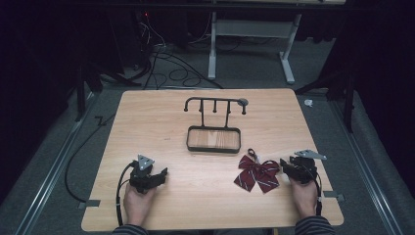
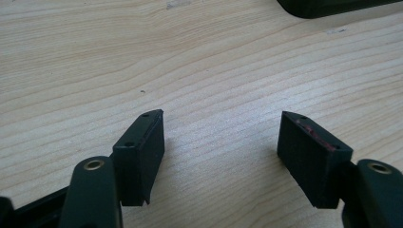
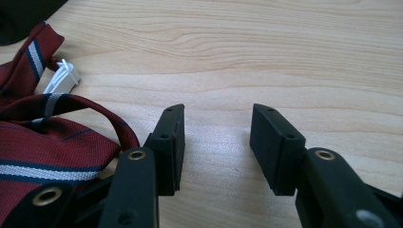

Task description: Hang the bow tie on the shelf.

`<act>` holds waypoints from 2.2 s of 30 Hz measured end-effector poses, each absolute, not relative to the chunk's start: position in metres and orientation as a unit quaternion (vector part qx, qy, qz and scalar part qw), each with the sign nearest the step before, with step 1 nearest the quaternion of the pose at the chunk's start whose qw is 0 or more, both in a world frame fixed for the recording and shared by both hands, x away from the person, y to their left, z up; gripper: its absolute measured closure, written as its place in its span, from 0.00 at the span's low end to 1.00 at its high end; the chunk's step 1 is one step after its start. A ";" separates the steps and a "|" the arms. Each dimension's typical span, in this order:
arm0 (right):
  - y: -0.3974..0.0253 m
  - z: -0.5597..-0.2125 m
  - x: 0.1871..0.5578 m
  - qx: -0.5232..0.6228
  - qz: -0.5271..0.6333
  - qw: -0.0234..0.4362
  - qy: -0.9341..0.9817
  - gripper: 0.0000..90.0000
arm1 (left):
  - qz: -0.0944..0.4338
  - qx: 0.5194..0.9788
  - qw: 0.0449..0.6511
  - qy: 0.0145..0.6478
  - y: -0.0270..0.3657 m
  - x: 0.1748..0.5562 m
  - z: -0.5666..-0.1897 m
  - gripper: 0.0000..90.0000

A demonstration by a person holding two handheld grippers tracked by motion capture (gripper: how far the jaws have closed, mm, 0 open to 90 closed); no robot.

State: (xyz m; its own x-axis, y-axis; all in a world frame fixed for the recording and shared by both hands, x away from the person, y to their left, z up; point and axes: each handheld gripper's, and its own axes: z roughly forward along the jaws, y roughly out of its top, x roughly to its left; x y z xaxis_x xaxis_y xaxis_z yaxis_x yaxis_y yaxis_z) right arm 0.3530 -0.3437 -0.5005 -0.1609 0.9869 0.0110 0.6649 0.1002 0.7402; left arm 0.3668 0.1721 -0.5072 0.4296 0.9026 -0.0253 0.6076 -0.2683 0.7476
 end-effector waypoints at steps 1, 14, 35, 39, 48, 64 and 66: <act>-0.345 -0.500 0.353 0.596 0.316 0.253 0.694 0.64 | 0.209 0.768 0.353 0.491 0.172 0.367 -0.507 0.37; -0.350 -0.488 0.345 0.594 0.338 0.238 0.690 0.68 | 0.209 0.769 0.352 0.491 0.172 0.367 -0.507 0.37; -0.322 -0.465 0.350 0.551 0.378 0.208 0.714 0.75 | 0.209 0.768 0.353 0.491 0.172 0.367 -0.507 0.37; -0.315 -0.464 0.354 0.544 0.376 0.202 0.722 0.76 | 0.208 0.768 0.354 0.492 0.172 0.367 -0.507 0.37; -0.298 -0.463 0.363 0.530 0.373 0.198 0.735 0.77 | 0.209 0.767 0.354 0.492 0.173 0.367 -0.507 0.37; -0.285 -0.473 0.382 0.529 0.351 0.185 0.750 0.79 | 0.207 0.768 0.355 0.492 0.173 0.367 -0.507 0.37; -0.283 -0.476 0.385 0.529 0.345 0.183 0.753 0.79 | 0.207 0.768 0.355 0.492 0.173 0.367 -0.507 0.37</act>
